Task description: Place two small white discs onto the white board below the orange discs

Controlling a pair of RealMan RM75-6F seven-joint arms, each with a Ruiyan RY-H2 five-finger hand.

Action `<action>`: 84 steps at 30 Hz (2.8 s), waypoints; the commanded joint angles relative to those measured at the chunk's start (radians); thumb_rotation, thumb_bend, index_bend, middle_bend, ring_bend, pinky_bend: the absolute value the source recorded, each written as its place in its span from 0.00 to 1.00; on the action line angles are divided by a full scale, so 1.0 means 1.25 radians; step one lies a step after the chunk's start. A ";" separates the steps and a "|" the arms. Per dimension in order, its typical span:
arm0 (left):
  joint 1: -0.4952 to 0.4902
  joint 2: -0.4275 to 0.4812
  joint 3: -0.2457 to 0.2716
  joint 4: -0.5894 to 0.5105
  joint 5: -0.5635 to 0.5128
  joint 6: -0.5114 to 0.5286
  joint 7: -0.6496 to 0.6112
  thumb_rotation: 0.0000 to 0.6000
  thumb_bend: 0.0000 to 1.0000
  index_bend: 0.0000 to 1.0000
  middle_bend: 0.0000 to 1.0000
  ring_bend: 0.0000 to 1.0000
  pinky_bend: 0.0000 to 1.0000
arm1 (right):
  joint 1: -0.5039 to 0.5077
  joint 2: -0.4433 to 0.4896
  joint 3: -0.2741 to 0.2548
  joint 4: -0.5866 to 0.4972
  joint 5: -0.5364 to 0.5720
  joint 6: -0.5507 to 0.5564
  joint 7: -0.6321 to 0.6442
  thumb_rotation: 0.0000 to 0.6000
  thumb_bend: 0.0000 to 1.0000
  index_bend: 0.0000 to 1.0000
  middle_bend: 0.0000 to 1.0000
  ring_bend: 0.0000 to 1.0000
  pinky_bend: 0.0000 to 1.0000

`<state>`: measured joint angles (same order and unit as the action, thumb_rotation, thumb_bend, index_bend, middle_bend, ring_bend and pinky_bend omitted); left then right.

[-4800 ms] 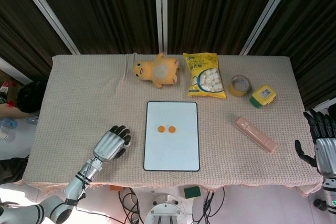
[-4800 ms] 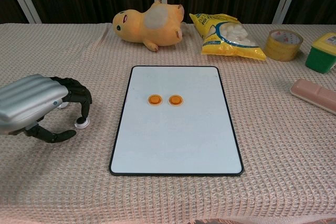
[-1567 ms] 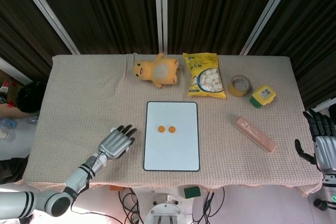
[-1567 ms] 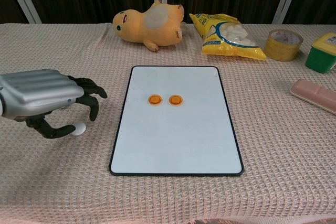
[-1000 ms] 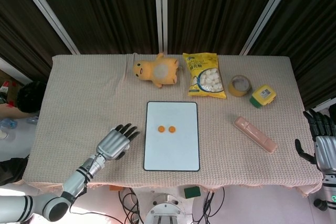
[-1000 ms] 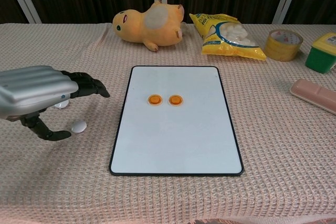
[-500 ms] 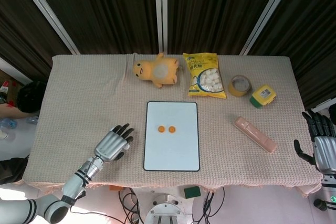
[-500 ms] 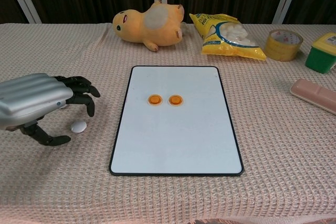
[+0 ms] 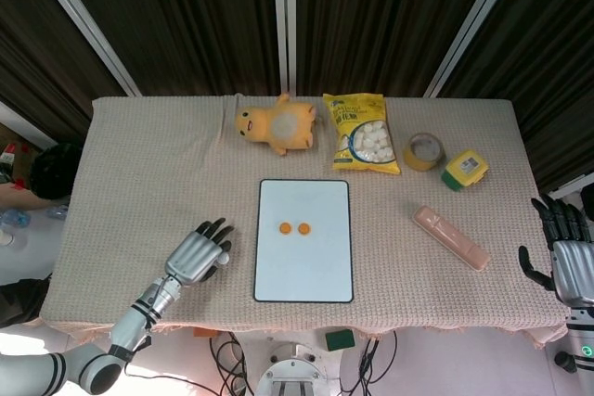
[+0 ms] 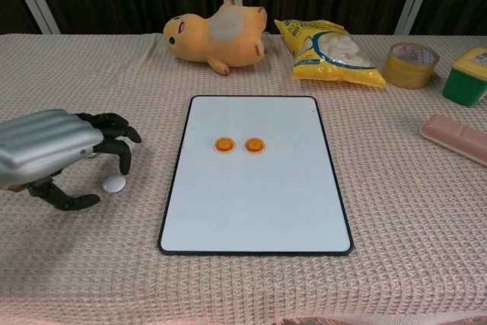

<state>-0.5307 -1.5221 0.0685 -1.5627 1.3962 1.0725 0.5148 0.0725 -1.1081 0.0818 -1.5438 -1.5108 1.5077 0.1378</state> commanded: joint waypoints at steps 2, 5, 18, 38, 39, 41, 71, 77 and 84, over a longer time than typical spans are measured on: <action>-0.001 -0.002 -0.003 0.002 0.002 -0.004 -0.005 1.00 0.27 0.39 0.15 0.07 0.19 | 0.000 -0.001 0.001 0.000 0.002 0.001 -0.001 1.00 0.48 0.00 0.00 0.00 0.00; -0.001 -0.007 -0.006 0.007 0.006 -0.006 -0.012 1.00 0.27 0.39 0.15 0.07 0.19 | 0.001 0.001 -0.001 0.001 0.000 -0.003 0.000 1.00 0.48 0.00 0.00 0.00 0.00; 0.003 -0.020 -0.020 0.019 -0.002 -0.010 -0.018 1.00 0.28 0.47 0.16 0.07 0.19 | 0.004 0.003 -0.002 0.010 -0.001 -0.009 0.006 1.00 0.47 0.00 0.00 0.00 0.00; -0.160 -0.064 -0.184 -0.079 -0.139 -0.151 0.038 1.00 0.29 0.50 0.18 0.09 0.21 | -0.008 0.017 0.004 -0.006 -0.023 0.038 0.019 1.00 0.47 0.00 0.00 0.00 0.00; -0.173 -0.080 -0.191 -0.068 -0.149 -0.156 0.051 1.00 0.29 0.50 0.18 0.09 0.21 | -0.010 0.020 0.006 -0.006 -0.023 0.045 0.022 1.00 0.47 0.00 0.00 0.00 0.00; -0.201 -0.121 -0.204 -0.038 -0.172 -0.162 0.079 1.00 0.29 0.50 0.18 0.09 0.20 | -0.015 0.025 0.009 -0.006 -0.021 0.055 0.030 1.00 0.47 0.00 0.00 0.00 0.00; -0.320 -0.264 -0.188 0.118 -0.293 -0.170 0.164 1.00 0.29 0.51 0.17 0.08 0.18 | -0.019 0.021 0.013 0.032 -0.002 0.041 0.076 1.00 0.47 0.00 0.00 0.00 0.00; -0.325 -0.258 -0.176 0.113 -0.301 -0.168 0.163 1.00 0.29 0.50 0.17 0.07 0.18 | -0.019 0.021 0.013 0.027 -0.001 0.040 0.070 1.00 0.47 0.00 0.00 0.00 0.00; -0.323 -0.243 -0.163 0.093 -0.297 -0.157 0.155 1.00 0.29 0.44 0.17 0.07 0.18 | -0.021 0.022 0.014 0.022 0.000 0.042 0.067 1.00 0.47 0.00 0.00 0.00 0.00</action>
<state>-0.9355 -1.8287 -0.1379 -1.4426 1.0244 0.8752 0.7107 0.0464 -1.0812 0.0987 -1.5162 -1.5111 1.5597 0.2209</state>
